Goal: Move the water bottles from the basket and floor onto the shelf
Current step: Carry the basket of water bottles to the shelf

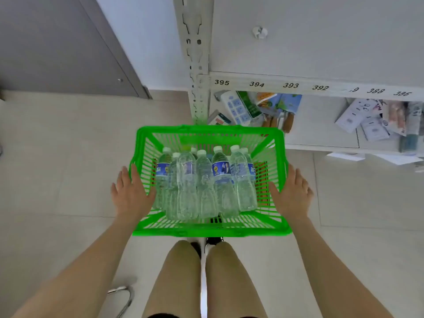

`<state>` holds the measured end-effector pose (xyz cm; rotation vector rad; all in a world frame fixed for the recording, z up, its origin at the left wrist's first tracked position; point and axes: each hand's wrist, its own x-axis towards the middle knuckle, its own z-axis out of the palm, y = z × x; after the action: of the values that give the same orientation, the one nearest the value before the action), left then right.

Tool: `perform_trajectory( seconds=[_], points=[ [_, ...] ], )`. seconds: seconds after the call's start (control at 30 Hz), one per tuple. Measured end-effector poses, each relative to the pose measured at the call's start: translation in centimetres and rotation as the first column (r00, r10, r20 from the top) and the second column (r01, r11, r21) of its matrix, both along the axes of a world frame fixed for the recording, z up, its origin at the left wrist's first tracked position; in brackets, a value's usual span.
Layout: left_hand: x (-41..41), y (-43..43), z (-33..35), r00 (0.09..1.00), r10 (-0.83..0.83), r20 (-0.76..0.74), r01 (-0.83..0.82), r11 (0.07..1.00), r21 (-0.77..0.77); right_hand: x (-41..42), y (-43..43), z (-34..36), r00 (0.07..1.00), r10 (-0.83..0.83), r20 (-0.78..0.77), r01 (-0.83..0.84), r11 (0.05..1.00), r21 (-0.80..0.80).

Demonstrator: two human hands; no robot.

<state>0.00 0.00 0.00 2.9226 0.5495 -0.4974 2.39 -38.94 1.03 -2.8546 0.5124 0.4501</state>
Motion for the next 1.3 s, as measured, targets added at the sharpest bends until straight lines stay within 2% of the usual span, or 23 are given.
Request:
perform_trajectory(
  seconds=[0.07, 0.17, 0.27, 0.43, 0.63, 0.8, 1.07, 1.3],
  points=[
    [0.9, 0.2, -0.8, 0.992, 0.108, -0.062, -0.113, 0.990, -0.082, 0.9, -0.8, -1.4, 0.997, -0.073, -0.023, 0.075, 0.993, 0.089],
    [2.1, 1.3, -2.1, 0.971, 0.233, -0.054, -0.239, 0.956, -0.169, 2.1, -1.6, -3.5, 0.979, -0.196, -0.051, 0.202, 0.955, 0.216],
    [2.8, 3.0, -3.0, 0.966, 0.258, -0.016, -0.255, 0.942, -0.218, 3.1, -1.5, -4.7, 0.962, -0.271, 0.033, 0.251, 0.927, 0.279],
    [3.6, 5.5, -4.5, 0.968, 0.242, -0.065, -0.251, 0.918, -0.308, 3.7, -2.4, -6.0, 0.929, -0.351, 0.118, 0.268, 0.857, 0.440],
    [4.2, 6.4, -5.0, 0.915, 0.360, -0.184, -0.403, 0.778, -0.483, 4.2, -3.4, -6.1, 0.913, -0.408, -0.016, 0.349, 0.759, 0.549],
    [4.3, 5.9, -4.1, 0.917, 0.352, -0.190, -0.400, 0.807, -0.435, 4.0, -3.3, -5.6, 0.896, -0.441, -0.042, 0.379, 0.715, 0.588],
    [3.1, 4.2, -1.0, 0.939, 0.281, -0.198, -0.334, 0.879, -0.341, -0.8, -4.7, -3.9, 0.838, -0.544, -0.031, 0.469, 0.691, 0.550],
    [1.7, 0.8, 5.4, 0.966, 0.137, -0.218, -0.215, 0.896, -0.389, -9.3, -7.6, 0.4, 0.746, -0.665, -0.031, 0.580, 0.627, 0.519]
  ],
)
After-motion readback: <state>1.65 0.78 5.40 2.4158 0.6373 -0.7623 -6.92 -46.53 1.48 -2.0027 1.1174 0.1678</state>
